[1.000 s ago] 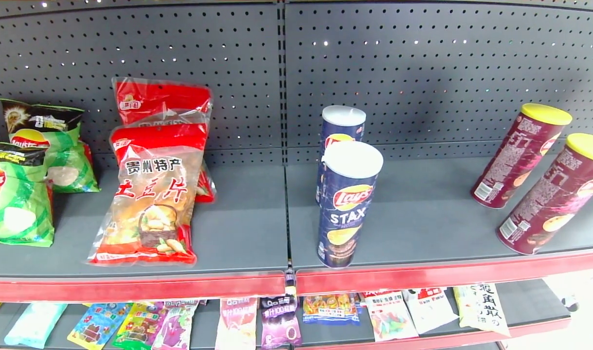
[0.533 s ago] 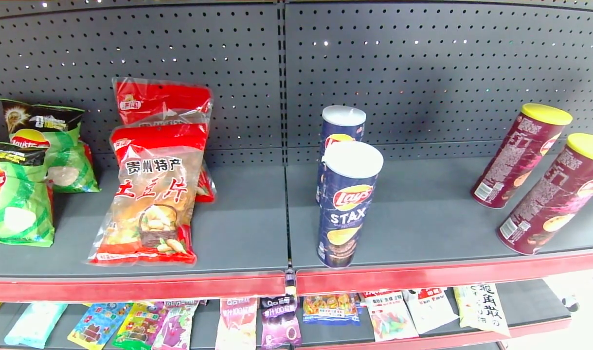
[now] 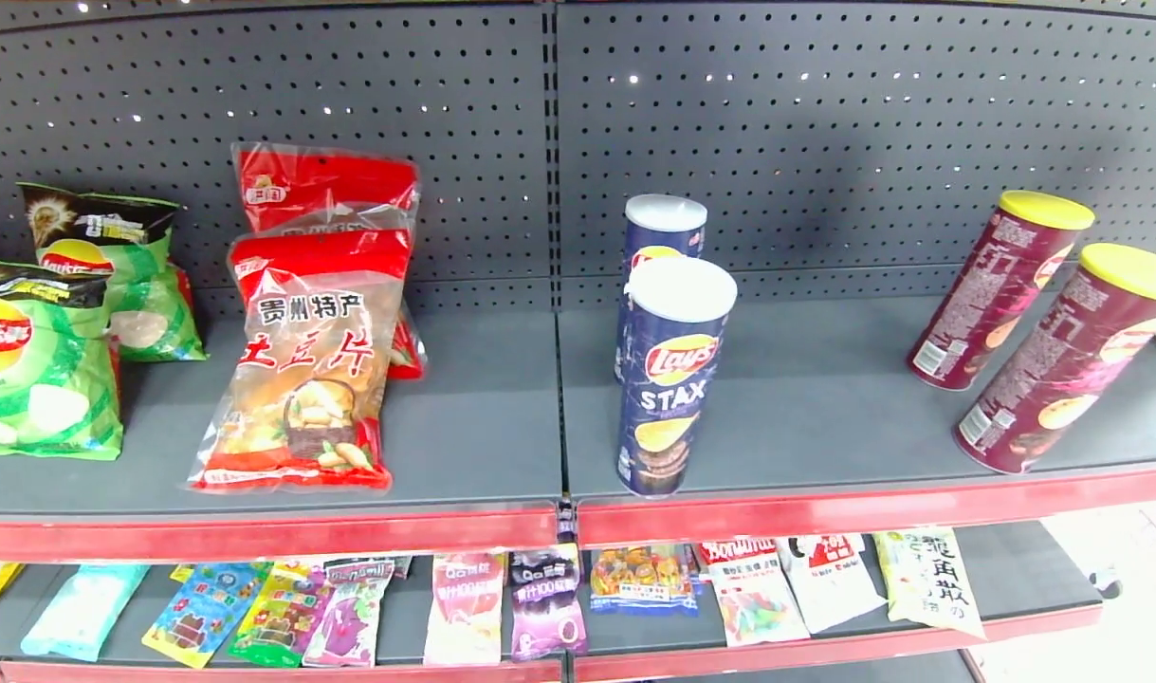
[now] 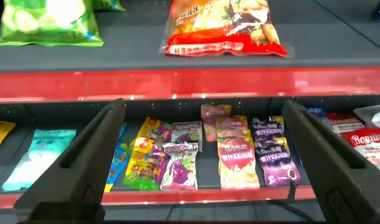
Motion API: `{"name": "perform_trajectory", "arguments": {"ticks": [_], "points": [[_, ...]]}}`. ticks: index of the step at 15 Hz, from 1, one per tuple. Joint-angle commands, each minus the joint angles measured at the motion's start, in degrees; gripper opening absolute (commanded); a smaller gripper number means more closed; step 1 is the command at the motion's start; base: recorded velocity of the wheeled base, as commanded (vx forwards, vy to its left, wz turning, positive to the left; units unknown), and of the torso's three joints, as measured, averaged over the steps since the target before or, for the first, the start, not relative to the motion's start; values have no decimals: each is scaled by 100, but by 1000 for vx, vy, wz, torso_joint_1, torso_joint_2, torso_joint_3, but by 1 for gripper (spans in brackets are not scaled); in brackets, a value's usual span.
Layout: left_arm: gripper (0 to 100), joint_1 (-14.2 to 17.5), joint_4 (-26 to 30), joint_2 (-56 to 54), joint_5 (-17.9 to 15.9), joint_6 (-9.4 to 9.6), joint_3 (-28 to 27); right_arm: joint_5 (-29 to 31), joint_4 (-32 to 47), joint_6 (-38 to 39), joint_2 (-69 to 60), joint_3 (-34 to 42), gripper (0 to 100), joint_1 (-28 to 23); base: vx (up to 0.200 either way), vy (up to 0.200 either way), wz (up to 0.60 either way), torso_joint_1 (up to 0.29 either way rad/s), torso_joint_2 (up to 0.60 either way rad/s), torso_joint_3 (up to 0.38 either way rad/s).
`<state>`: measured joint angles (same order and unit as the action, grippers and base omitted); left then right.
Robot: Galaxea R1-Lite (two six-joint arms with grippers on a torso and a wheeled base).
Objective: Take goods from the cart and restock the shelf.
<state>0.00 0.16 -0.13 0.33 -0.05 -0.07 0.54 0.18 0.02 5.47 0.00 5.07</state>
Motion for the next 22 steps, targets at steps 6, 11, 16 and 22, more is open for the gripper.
{"name": "perform_trajectory", "arguments": {"ticks": [6,11,16,22], "points": [[100,0,2,13,37,58,-1,-1,-1,-2,15,0,100,3,0,-133,0,5,1,3],[100,0,2,13,37,49,-1,-1,-1,6,15,0,100,3,0,-200,0,5,2,0],[100,0,2,13,37,49,-10,-1,-1,6,15,0,100,3,0,-200,0,3,4,4],[100,0,2,13,37,49,-1,-1,-1,15,15,0,100,3,0,-200,0,4,1,3]]}}
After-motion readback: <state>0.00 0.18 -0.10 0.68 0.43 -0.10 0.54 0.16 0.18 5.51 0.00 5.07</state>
